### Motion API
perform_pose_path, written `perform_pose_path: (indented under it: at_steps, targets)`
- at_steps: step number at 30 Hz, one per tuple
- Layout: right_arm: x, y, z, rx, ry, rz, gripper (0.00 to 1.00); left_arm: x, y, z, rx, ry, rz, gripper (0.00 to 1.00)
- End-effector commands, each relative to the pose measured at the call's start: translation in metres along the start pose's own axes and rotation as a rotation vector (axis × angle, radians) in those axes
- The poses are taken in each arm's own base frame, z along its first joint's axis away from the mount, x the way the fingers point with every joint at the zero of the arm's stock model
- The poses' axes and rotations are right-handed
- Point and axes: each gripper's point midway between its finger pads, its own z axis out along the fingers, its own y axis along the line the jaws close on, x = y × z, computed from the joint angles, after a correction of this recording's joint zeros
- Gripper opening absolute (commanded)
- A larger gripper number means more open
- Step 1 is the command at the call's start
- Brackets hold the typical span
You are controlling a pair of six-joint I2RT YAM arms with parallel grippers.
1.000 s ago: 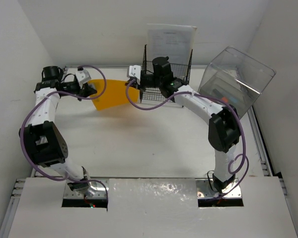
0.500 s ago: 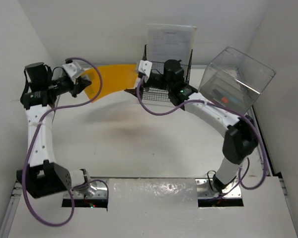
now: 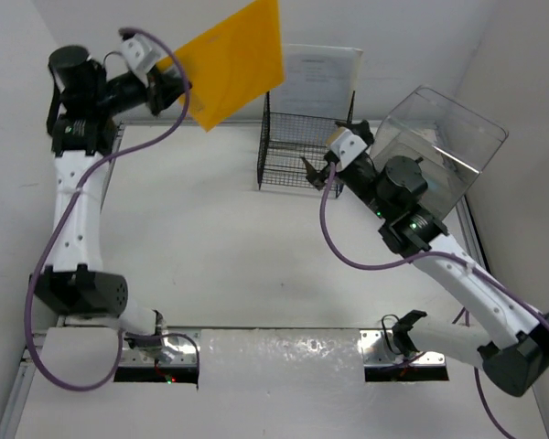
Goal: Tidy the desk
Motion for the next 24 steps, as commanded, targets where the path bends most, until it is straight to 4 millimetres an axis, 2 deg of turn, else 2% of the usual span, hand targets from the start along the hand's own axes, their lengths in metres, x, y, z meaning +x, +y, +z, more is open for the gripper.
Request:
perform_pose_path:
  at_steps: [1,2,3,4,5,7,8,11,12,13,16,21,24]
  targets:
    - [0.031,-0.036,-0.038,0.219,0.161,-0.033,0.99,-0.046,0.0,0.035,0.038,-0.066,0.005,0.0]
    - [0.033,-0.036,-0.047,0.227,0.168,-0.038,0.99,-0.032,0.008,0.051,0.057,-0.042,-0.034,0.0]
    - [0.038,-0.035,-0.053,0.23,0.187,-0.038,0.99,-0.036,-0.001,0.063,0.097,-0.047,-0.052,0.0]
    - [0.043,-0.038,-0.059,0.254,0.21,-0.041,0.99,-0.056,-0.002,0.065,0.118,-0.083,-0.022,0.0]
    - [0.05,-0.038,-0.065,0.265,0.234,-0.049,0.99,-0.046,0.002,0.078,0.13,-0.072,-0.043,0.0]
    - [0.057,-0.046,-0.079,0.314,0.276,-0.063,0.99,-0.055,-0.004,0.089,0.152,-0.085,-0.005,0.0]
    - [0.064,-0.045,-0.084,0.314,0.299,-0.081,0.99,-0.049,-0.007,0.097,0.174,-0.084,0.024,0.0]
    - [0.079,-0.042,-0.095,0.316,0.344,-0.103,0.99,-0.043,-0.025,0.12,0.248,-0.107,0.042,0.0]
    - [0.082,-0.042,-0.098,0.318,0.352,-0.102,0.99,-0.049,-0.032,0.126,0.271,-0.127,0.056,0.0]
    - [0.087,-0.039,-0.1,0.314,0.369,-0.1,0.99,-0.047,-0.035,0.131,0.298,-0.132,0.051,0.0]
    - [0.098,-0.037,-0.106,0.324,0.4,-0.097,0.99,-0.032,-0.037,0.15,0.343,-0.128,0.016,0.0]
    - [0.109,-0.031,-0.109,0.302,0.431,-0.098,0.99,0.008,-0.043,0.174,0.38,-0.087,0.027,0.0]
    - [0.113,-0.027,-0.106,0.287,0.435,-0.078,0.99,0.037,-0.04,0.193,0.391,-0.066,0.032,0.0]
